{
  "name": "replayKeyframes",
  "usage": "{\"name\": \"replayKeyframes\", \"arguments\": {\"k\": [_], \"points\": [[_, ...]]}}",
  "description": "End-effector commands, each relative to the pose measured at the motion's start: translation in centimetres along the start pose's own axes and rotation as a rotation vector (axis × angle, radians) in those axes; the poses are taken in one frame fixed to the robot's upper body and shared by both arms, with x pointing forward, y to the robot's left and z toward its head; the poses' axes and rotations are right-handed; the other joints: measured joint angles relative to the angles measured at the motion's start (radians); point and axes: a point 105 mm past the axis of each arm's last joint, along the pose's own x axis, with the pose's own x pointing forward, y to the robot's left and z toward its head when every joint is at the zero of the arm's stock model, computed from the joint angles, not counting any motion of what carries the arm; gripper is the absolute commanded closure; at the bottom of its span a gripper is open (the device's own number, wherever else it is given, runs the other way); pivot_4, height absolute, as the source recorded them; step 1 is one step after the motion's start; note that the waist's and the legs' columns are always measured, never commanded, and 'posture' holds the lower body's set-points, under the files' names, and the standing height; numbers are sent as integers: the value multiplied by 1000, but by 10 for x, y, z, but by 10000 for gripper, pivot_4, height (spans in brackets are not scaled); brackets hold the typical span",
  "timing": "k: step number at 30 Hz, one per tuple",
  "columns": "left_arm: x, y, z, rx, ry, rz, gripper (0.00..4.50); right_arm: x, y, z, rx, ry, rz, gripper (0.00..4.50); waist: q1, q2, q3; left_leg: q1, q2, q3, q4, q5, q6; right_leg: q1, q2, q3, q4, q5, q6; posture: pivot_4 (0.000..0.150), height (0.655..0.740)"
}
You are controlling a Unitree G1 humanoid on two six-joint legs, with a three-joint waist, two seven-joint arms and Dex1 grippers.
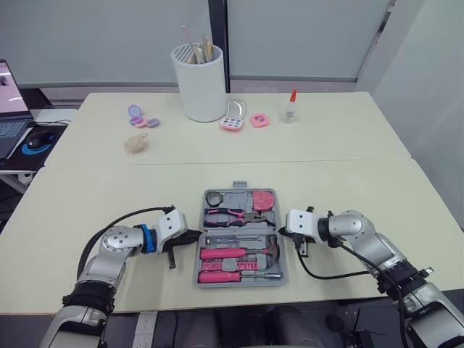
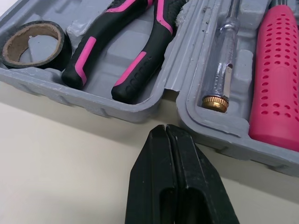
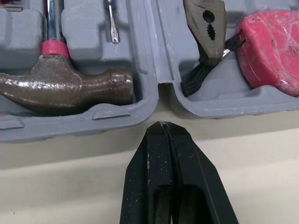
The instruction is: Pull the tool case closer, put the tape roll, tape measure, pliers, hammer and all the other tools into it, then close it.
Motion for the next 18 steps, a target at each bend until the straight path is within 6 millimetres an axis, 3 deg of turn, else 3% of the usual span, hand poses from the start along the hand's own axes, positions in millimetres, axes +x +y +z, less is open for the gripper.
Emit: {"name": "replayKeyframes", "arguments": {"k": [1,18], "points": [[5,-6,14,49,-44,-30,44915,1,5,16,-38,-47,22,45000,0,0,0,0,0,0,0,0,0,0,0,0,0,0,0,1500,7366],[7,-25,17,86,-46,-109,44915,-1,26,22,-30,-61,82,45000,0,0,0,0,0,0,0,0,0,0,0,0,0,0,0,1500,7366]]}}
